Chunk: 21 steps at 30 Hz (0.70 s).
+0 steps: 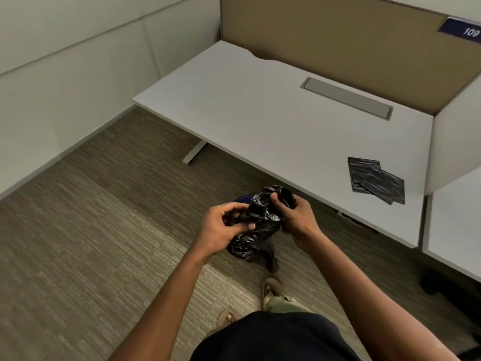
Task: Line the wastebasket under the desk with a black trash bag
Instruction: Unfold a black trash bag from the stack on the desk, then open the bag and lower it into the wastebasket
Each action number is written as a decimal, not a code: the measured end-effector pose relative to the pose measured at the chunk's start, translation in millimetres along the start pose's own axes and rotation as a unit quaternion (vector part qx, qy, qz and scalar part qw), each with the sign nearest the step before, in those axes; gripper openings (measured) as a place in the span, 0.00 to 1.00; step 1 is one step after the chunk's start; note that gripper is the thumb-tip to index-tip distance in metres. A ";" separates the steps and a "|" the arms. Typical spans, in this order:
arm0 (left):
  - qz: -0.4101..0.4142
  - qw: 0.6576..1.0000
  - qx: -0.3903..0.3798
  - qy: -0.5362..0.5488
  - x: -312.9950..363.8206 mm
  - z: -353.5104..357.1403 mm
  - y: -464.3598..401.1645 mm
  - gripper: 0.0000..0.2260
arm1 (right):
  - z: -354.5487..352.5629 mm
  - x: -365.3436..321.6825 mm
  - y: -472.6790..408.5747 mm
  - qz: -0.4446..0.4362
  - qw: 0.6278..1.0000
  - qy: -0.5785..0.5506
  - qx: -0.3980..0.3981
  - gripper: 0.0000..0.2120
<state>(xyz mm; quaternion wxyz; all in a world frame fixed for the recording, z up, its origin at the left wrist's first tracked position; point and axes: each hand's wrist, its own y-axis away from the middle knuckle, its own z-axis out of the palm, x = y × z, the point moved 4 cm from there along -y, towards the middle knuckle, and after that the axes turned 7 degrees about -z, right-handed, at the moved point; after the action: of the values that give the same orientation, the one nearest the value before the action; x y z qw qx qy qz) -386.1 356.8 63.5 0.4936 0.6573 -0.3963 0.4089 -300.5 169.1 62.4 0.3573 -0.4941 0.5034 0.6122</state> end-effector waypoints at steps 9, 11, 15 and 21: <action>0.000 0.998 0.053 0.016 17.0 -45.5 -31.7 0.14 | -49.7 -5.3 -33.6 0.009 1.000 0.010 -0.009 0.09; -0.010 0.992 0.123 0.031 13.9 -53.5 -35.3 0.10 | -66.2 3.1 -42.4 0.024 0.999 0.012 0.030 0.08; -0.053 0.954 0.271 0.117 9.1 -58.4 -34.8 0.06 | -96.1 24.8 -43.7 0.083 0.993 0.026 0.080 0.10; -0.068 0.926 0.315 0.196 11.8 -25.1 -29.0 0.07 | -113.0 64.9 -16.6 0.176 0.964 0.194 0.033 0.11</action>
<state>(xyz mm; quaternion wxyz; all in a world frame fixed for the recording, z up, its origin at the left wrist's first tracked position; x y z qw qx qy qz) -358.8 385.6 69.5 0.3559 0.7111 -0.0965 0.5987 -273.9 59.6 -5.0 0.1554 -0.4949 0.6621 0.5409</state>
